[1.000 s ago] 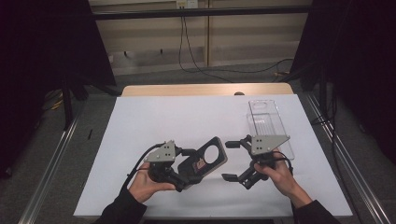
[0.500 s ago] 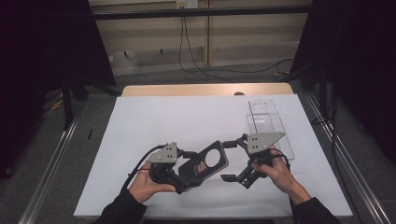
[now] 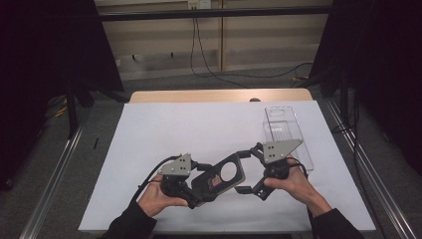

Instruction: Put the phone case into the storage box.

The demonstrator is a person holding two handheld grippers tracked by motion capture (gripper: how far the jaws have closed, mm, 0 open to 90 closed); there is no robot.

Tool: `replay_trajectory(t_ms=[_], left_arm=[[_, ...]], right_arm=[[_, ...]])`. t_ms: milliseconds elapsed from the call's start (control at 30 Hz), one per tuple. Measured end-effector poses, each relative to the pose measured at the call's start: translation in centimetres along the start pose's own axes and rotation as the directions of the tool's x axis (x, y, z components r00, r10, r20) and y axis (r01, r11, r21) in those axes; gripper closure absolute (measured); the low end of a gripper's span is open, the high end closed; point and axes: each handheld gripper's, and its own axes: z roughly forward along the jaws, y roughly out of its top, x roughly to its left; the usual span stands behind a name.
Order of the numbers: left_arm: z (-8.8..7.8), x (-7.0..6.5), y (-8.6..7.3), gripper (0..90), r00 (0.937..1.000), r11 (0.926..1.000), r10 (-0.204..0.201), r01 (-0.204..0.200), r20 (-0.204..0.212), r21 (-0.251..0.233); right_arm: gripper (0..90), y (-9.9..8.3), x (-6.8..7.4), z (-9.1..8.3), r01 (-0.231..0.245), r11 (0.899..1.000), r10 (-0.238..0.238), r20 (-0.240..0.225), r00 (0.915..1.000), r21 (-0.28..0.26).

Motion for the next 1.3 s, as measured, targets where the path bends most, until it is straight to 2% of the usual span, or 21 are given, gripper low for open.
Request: replay_trajectory(t_ms=[133,300,600,867,1033,1300], left_arm=[[0.1,0.0,0.0,12.3,0.9999,0.9999,-0.01,0.01,0.008,-0.005],[0.1,0.0,-0.1,12.4,0.9999,1.0,-0.002,0.002,0.012,0.001],[0.3,0.0,-0.2,12.3,0.9996,1.0,-0.006,0.006,0.027,0.003],[0.6,0.0,-0.3,12.4,0.9992,0.9998,-0.004,0.003,0.041,0.017],[0.5,0.0,-0.3,12.3,0.9991,0.9998,-0.012,0.012,0.04,0.017],[0.7,0.0,-0.4,12.4,0.9989,0.9995,0.001,-0.003,0.046,0.032]], right_arm=[[1.3,0.0,0.0,0.2,0.006,1.0,-0.006,-0.005,1.0,-0.004],[2.8,0.0,0.1,0.4,0.003,1.0,-0.003,-0.004,1.0,0.003],[4.0,0.0,-0.1,0.6,0.003,1.0,-0.003,-0.033,0.9994,-0.008],[7.0,0.0,0.0,1.0,0.02,1.0,-0.021,-0.064,0.9977,-0.002],[6.7,0.0,-0.1,1.1,0.016,1.0,-0.017,-0.066,0.9977,-0.011],[8.5,-0.1,-0.1,1.3,-0.005,1.0,0.006,-0.088,0.9961,0.017]])
